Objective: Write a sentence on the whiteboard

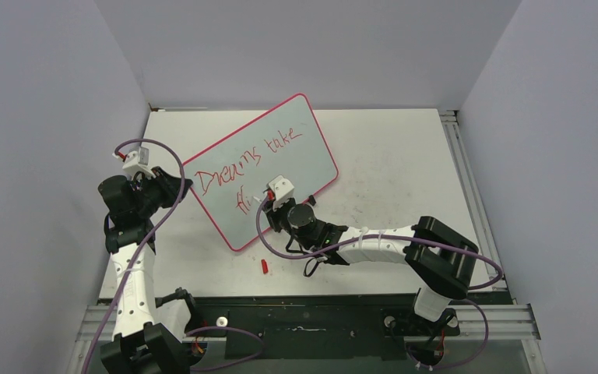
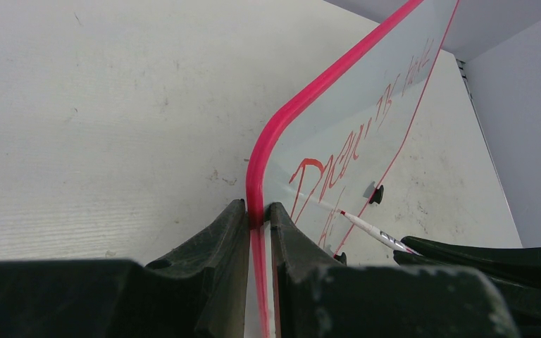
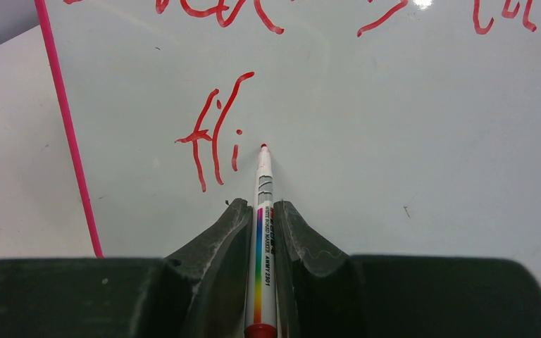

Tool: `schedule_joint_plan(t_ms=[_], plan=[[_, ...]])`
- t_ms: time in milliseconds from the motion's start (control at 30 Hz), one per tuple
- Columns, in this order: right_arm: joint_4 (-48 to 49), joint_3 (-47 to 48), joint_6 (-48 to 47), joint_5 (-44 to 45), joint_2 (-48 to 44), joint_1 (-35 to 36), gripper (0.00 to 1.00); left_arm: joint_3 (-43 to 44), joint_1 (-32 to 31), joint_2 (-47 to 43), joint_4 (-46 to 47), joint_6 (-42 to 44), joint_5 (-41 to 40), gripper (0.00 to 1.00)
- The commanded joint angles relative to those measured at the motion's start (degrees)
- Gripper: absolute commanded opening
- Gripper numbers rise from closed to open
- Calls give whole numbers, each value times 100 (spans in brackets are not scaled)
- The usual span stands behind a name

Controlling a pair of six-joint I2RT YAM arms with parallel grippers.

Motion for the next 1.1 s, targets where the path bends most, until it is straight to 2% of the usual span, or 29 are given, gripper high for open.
schedule_joint_plan(t_ms=[0,733,1067], plan=[[270,131,-73,-181,48,-20,5,31,-58,-29,234,-29,258,13],[158,-267,46,-85,-107,174,5,22,-58,-73,234,-38,269,13],[101,-173,41,361,-100,168,5,13,-56,-73,234,-38,271,13]])
